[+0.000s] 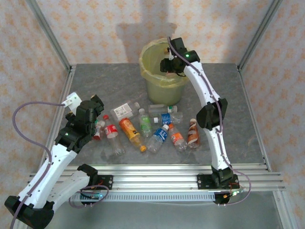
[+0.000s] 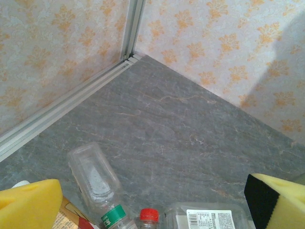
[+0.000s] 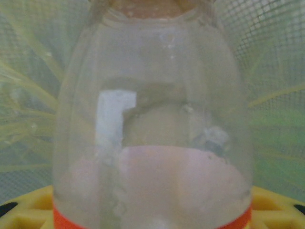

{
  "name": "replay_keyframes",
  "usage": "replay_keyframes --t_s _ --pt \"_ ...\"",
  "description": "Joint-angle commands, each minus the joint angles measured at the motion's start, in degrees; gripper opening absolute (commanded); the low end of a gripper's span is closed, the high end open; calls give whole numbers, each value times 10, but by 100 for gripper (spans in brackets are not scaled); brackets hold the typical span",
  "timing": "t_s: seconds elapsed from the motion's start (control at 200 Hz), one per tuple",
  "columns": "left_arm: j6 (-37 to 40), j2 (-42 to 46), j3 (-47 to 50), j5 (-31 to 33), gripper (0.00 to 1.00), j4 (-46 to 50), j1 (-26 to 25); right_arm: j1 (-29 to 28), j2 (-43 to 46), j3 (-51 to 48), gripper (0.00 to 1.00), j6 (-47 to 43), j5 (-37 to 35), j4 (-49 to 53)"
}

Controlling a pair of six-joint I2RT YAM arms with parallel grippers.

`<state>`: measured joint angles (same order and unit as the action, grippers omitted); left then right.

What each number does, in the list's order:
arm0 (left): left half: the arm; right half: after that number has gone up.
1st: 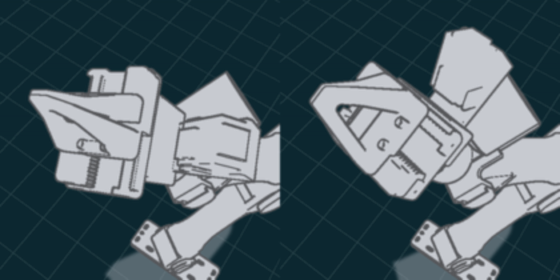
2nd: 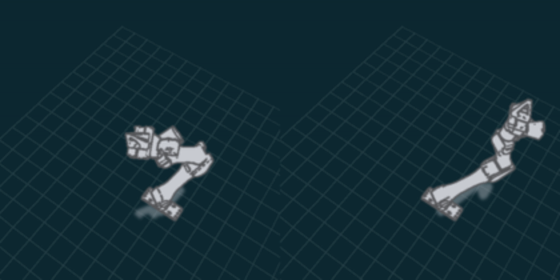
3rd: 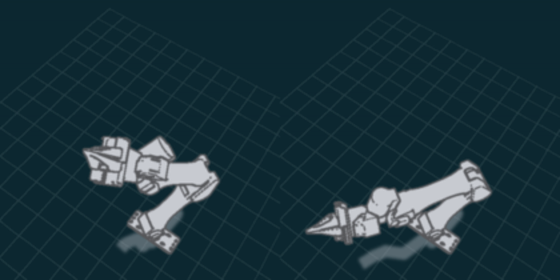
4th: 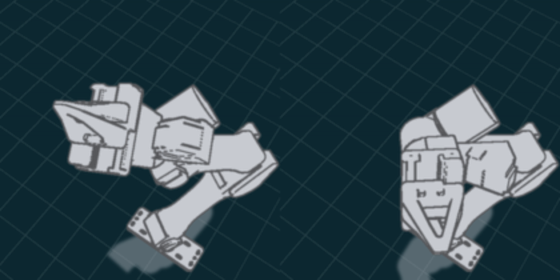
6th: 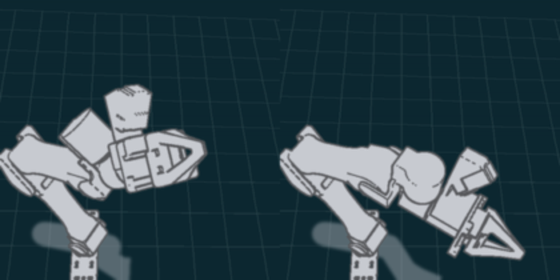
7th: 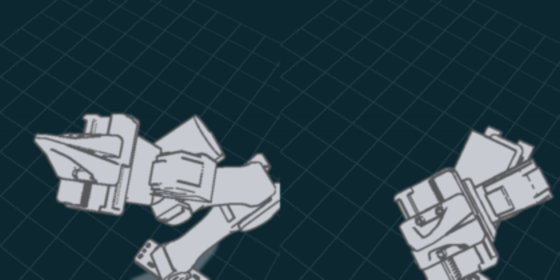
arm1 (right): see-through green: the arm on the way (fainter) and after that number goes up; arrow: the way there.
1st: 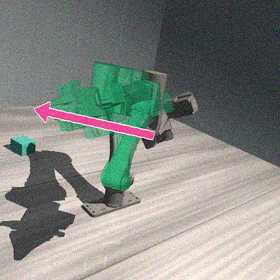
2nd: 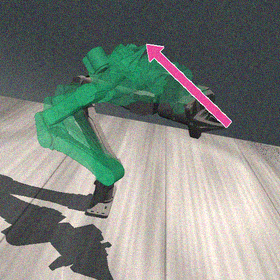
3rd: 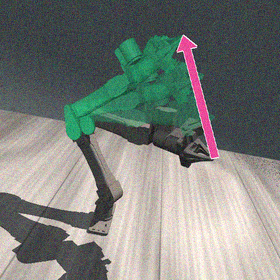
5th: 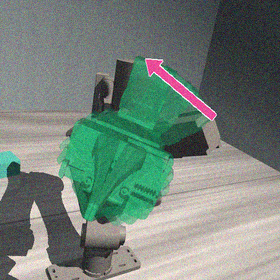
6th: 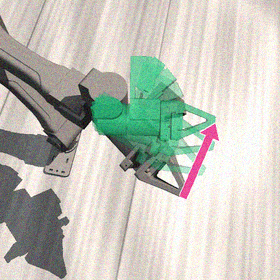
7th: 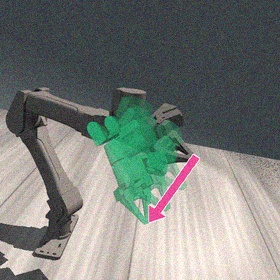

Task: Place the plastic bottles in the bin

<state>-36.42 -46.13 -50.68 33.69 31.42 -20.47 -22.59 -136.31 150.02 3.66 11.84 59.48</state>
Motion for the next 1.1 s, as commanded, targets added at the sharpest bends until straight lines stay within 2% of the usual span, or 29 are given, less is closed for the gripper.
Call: replay_keyframes --t_s 0.0,0.355,0.681,0.991,1.096 --pt "0 8 -17 19 100 22 5 -4 -8 13 55 -15 -33 12" --pt "3 9 -20 18 100 27 5 -4 -15 25 75 -10 -47 16" --pt "4 9 -23 12 100 32 5 -4 14 61 77 -9 -51 20" --pt "5 10 -22 5 100 35 5 -4 104 65 78 -1 -54 28" --pt "1 10 -22 6 100 35 5 -4 135 62 82 2 -67 48"
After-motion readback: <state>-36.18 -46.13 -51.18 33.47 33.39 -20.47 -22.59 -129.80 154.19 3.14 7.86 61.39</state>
